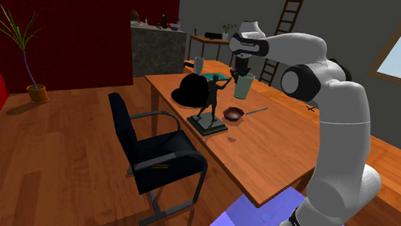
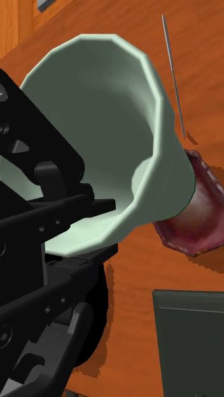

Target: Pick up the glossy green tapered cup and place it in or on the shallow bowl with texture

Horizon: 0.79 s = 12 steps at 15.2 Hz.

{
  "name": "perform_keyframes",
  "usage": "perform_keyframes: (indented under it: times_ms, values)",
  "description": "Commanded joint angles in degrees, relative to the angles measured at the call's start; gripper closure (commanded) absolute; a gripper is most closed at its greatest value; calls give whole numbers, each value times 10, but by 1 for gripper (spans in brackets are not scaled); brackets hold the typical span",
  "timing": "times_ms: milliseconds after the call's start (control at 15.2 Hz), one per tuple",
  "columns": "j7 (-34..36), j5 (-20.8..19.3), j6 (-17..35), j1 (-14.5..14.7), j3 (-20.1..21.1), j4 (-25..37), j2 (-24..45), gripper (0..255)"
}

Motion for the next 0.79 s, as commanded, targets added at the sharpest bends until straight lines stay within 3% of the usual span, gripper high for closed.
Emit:
perform_keyframes:
  times_ms: [0,726]
  values:
    - [1,0,11,0,0,-8,2,255]
    - [13,-4,97,4,1,-99,-1,255]
